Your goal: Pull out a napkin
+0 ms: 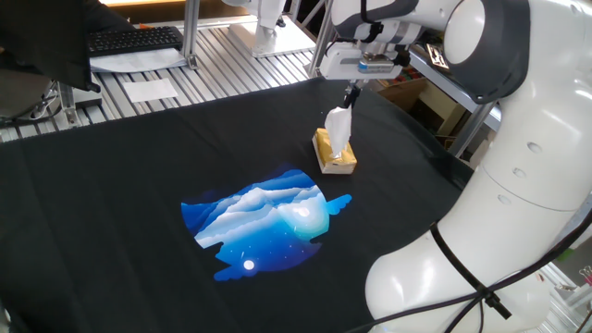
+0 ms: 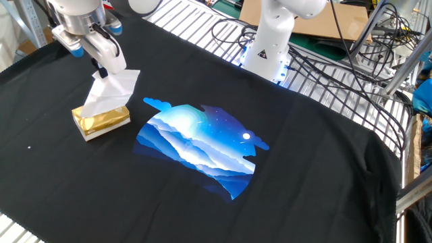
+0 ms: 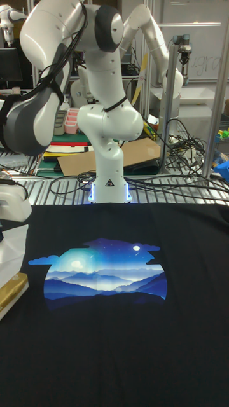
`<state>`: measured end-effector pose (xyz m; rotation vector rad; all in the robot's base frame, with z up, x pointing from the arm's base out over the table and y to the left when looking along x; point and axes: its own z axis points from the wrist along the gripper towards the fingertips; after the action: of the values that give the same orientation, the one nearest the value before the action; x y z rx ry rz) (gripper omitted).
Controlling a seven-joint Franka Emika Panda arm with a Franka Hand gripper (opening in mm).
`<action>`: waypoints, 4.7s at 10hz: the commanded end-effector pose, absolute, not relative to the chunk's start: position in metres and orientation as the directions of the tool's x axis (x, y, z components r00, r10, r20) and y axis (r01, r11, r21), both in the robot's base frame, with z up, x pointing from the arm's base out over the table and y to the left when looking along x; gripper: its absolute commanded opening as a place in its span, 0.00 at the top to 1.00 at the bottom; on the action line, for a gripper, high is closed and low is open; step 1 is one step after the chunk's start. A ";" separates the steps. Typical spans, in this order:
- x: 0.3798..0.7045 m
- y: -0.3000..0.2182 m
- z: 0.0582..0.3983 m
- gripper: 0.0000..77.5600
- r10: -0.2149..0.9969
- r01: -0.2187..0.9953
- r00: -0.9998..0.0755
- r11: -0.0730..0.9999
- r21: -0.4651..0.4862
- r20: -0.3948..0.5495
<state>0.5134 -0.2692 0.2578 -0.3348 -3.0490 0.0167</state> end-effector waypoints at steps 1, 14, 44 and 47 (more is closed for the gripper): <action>0.514 -0.270 0.259 0.97 0.156 0.154 -0.986 0.987 -0.038 0.050; 0.511 -0.239 0.250 0.97 0.129 0.129 -0.991 0.992 -0.007 0.027; 0.466 -0.143 0.231 0.97 0.286 0.287 -0.957 0.958 0.014 0.054; 0.467 -0.143 0.231 0.97 0.293 0.293 -0.956 0.956 0.013 0.037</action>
<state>0.4654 -0.1428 0.2295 -0.4539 -3.0652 -0.0303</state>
